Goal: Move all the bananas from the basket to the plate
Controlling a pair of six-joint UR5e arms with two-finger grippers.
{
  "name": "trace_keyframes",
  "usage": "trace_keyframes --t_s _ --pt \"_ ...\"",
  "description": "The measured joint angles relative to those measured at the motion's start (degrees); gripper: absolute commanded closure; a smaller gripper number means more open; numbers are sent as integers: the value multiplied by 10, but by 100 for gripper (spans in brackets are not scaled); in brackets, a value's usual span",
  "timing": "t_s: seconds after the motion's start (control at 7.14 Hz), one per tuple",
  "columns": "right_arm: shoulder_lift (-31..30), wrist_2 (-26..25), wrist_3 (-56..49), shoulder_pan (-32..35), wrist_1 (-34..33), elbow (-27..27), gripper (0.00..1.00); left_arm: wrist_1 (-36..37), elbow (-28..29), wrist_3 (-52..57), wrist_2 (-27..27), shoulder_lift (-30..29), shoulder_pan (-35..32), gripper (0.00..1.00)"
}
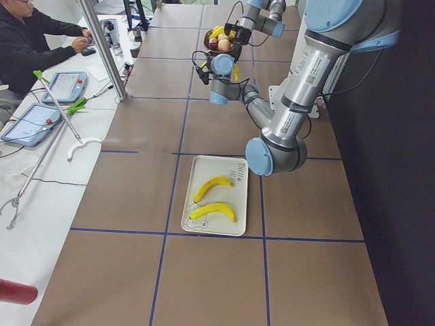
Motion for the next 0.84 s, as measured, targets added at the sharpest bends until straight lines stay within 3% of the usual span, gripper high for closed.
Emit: trace_keyframes --t_s 0.14,0.28,0.42,0.56,0.84 --pt "1 -1 0 -1 -1 -1 99 0 0 1 7 -3 10 90" --pt "1 -1 0 -1 -1 -2 97 0 -2 4 12 -4 15 100" --pt "1 0 -2 -1 -1 -2 83 -1 -4 7 12 -3 16 100" --pt "1 0 -3 -1 -3 -1 1 -3 -5 8 12 -1 15 100" --pt "0 1 -2 0 -6 1 0 -3 -7 9 13 0 11 100"
